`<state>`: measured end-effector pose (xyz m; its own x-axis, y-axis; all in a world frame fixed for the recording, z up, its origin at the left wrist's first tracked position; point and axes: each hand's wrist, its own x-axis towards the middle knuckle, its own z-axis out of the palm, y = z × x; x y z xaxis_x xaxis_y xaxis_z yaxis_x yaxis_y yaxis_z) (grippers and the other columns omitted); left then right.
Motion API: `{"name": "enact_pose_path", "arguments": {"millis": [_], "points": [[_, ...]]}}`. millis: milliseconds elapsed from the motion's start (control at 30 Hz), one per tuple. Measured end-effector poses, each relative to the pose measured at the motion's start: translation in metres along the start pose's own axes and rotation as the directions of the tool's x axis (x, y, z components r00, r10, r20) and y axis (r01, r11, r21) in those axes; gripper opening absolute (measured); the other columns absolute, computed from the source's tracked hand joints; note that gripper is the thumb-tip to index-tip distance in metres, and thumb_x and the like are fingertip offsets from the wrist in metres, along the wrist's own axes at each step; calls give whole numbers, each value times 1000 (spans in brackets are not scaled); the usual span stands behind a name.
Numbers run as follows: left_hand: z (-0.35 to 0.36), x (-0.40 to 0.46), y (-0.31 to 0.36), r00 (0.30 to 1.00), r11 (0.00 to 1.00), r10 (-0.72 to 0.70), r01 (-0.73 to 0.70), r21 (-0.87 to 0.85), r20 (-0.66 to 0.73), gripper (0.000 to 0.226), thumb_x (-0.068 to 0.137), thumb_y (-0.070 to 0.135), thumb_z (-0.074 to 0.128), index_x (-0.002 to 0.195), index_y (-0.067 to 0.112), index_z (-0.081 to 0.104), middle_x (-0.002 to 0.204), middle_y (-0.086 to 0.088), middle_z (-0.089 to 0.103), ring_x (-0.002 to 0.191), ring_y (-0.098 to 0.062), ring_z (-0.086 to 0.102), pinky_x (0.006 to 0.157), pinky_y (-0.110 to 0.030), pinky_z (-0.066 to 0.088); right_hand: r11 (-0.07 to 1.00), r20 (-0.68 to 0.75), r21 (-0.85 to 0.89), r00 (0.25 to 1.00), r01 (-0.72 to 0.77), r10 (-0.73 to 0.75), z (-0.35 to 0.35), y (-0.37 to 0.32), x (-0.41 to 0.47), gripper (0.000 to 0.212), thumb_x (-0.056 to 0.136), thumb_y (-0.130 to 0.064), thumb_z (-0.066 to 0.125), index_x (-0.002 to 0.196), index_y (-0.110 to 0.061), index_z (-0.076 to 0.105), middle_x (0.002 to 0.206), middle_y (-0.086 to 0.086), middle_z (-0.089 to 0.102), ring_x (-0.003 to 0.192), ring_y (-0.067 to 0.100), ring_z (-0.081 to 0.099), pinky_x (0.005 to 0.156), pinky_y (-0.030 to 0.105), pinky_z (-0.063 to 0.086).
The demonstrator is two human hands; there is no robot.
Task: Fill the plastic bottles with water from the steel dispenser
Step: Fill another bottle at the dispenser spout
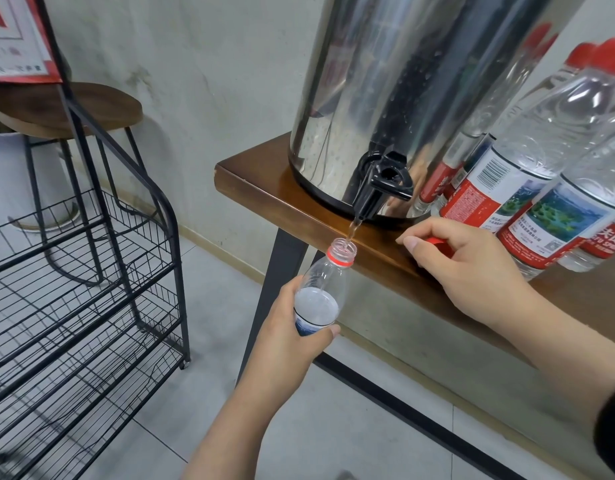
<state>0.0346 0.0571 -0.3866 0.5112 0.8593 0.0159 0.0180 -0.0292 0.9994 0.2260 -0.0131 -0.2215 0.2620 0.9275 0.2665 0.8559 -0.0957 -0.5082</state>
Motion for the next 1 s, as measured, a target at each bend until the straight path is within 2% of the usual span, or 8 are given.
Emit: {"name": "enact_pose_path", "arguments": {"millis": [233, 467, 633, 867, 1000], "points": [[0, 0, -1, 1000, 1000, 2, -2, 2, -3, 74, 84, 22, 83, 139, 48, 42, 126, 23, 59, 114, 6, 58, 80, -2, 45, 1000, 6, -8, 1000, 0, 0, 0, 0, 0, 13, 97, -34, 60, 93, -42, 69, 89, -35, 63, 90, -10, 58, 66, 2, 39], [-1, 2, -3, 1000, 1000, -6, 7, -6, 3, 77, 83, 24, 84, 141, 48, 40, 127, 21, 58, 118, -2, 58, 85, -5, 48, 1000, 0, -20, 1000, 0, 0, 0, 0, 1, 13, 97, -33, 60, 92, -41, 70, 90, -34, 65, 90, -9, 59, 66, 2, 38], [-1, 1, -3, 1000, 1000, -6, 6, -4, -1, 77, 83, 23, 84, 141, 46, 40, 128, 19, 58, 118, -4, 59, 81, -3, 47, 1000, 4, -9, 1000, -8, 8, -1, 0, 0, 13, 97, -34, 60, 93, -42, 70, 91, -34, 65, 91, -9, 59, 66, 2, 38], [-1, 2, -4, 1000, 1000, -3, 3, -3, -2, 77, 83, 25, 85, 141, 47, 40, 127, 22, 57, 117, 0, 58, 82, -3, 46, 999, 12, 9, 999, -34, 34, -1, -2, -1, 12, 96, -36, 59, 93, -42, 70, 93, -31, 65, 92, -6, 60, 70, 16, 40], [0, 2, -5, 1000, 1000, 0, 0, 1, -5, 75, 82, 27, 84, 139, 49, 41, 126, 23, 59, 118, -2, 59, 83, -5, 48, 999, 16, 18, 999, -41, 41, -1, -2, -1, 13, 97, -35, 60, 93, -43, 69, 93, -31, 65, 92, -6, 60, 71, 18, 41]]}}
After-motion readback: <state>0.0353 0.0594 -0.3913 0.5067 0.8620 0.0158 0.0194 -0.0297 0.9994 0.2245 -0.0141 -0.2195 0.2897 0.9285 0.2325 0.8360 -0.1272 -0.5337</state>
